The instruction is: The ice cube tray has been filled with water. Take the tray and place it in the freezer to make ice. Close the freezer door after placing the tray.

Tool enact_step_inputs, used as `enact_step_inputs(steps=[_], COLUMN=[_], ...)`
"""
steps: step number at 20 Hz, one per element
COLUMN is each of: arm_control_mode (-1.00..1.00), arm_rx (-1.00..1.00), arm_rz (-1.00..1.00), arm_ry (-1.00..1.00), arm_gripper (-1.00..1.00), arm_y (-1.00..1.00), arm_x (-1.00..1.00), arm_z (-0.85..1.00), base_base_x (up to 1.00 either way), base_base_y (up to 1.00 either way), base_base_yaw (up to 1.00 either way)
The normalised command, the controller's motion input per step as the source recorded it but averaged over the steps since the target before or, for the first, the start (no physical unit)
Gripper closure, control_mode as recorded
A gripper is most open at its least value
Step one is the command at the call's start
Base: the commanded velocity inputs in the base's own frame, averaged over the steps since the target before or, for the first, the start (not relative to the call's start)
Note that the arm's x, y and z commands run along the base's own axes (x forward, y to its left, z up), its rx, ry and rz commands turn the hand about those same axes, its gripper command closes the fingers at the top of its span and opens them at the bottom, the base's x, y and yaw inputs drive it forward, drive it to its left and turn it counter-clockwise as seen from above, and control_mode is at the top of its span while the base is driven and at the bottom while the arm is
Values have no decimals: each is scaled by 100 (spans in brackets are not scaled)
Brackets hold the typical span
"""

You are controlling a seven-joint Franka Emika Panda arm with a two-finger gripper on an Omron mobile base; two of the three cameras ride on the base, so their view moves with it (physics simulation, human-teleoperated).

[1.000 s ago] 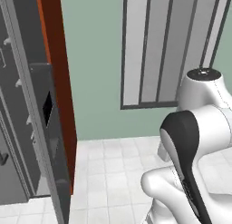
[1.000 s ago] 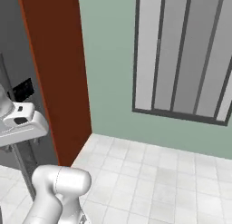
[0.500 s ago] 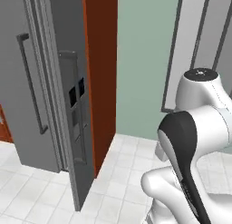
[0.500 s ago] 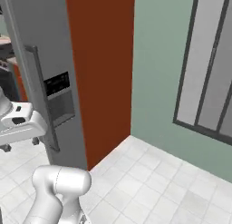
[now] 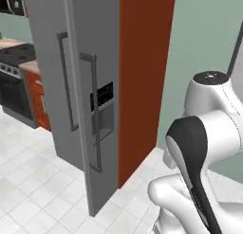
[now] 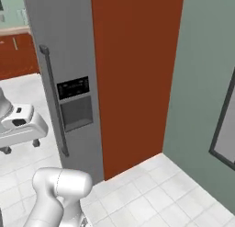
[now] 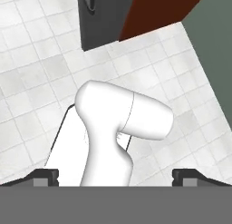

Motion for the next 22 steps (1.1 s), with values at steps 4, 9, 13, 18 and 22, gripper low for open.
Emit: enact_step_inputs(steps=[4, 9, 13, 18, 22], arm_control_mode=[100, 100, 100, 100, 100], arm_rx=[0, 0, 0, 0, 0], arm_rz=[0, 0, 0, 0, 0], arm_ry=[0, 0, 0, 0, 0], arm_gripper=[-100, -100, -100, -100, -100], arm_y=[0, 0, 0, 0, 0], arm_x=[0, 0, 0, 0, 0], arm_z=[0, 0, 0, 0, 0], base_base_x=[32, 40, 40, 41, 48], base_base_y=[-66, -53, -48, -48, -38], base_base_yaw=[45, 44, 45, 46, 37])
